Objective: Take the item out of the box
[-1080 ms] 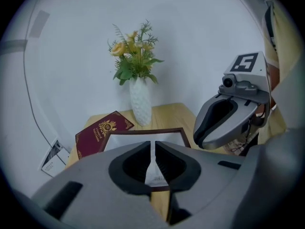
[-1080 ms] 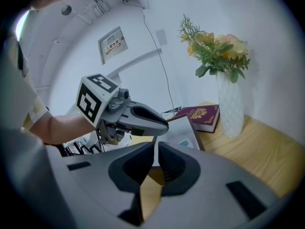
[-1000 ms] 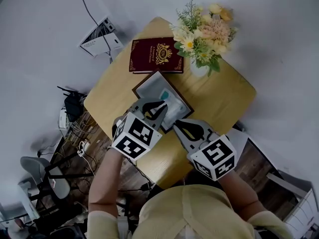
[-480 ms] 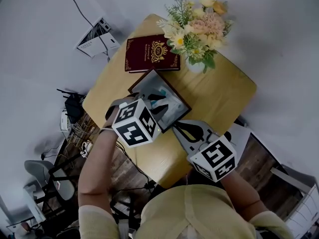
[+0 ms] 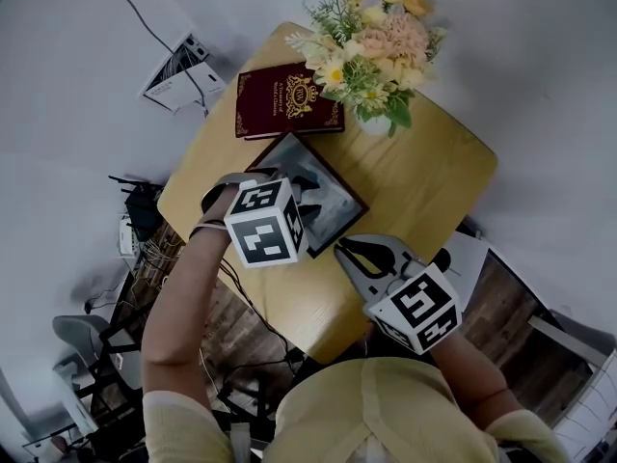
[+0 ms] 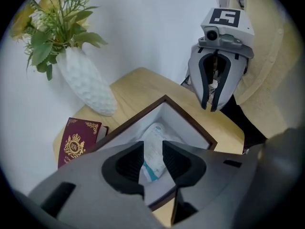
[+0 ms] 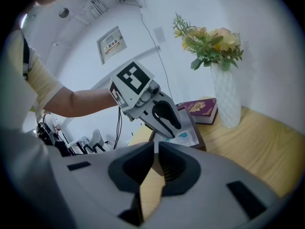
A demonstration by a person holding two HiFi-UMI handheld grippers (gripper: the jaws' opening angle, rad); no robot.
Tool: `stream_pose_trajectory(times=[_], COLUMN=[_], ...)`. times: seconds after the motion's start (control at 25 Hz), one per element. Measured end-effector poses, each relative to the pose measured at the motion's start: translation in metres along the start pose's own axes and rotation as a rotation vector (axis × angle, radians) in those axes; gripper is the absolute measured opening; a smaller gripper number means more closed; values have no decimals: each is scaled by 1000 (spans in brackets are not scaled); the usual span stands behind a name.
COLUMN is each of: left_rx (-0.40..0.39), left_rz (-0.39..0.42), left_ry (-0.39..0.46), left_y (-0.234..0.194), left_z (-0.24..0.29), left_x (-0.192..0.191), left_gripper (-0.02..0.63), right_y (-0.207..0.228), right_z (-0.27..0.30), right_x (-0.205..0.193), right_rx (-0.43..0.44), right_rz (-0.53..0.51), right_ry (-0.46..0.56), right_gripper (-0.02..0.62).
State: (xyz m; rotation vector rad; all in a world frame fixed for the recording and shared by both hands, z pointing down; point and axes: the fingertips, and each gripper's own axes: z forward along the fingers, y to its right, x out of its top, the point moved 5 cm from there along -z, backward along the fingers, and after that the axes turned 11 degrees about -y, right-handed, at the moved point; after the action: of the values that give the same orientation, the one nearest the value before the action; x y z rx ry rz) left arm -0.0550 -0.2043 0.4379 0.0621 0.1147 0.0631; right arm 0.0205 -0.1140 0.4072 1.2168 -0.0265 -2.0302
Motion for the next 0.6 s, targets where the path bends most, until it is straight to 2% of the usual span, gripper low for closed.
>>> stream_pose_trajectory(times=[0.2,0.36,0.48,0.6], left_rx=[-35,-63,-107,-96], left_rz=[67,87,114,158], left_ry=[-26,-54,-75,-121], left_y=[3,1,4,3], left_z=[10,15,18,20], left_x=[0,1,3,6], left_gripper=[143,144,177,207], right_y=[0,-3,-5,-5], right_z=[3,8,9,9], right_x=[-2,-3,-4,-7], right_rx=[5,15,24,24], right_rz=[4,3,0,5], right_ry=[-13,-32,-37,-43], right_gripper=[34,34,34,34])
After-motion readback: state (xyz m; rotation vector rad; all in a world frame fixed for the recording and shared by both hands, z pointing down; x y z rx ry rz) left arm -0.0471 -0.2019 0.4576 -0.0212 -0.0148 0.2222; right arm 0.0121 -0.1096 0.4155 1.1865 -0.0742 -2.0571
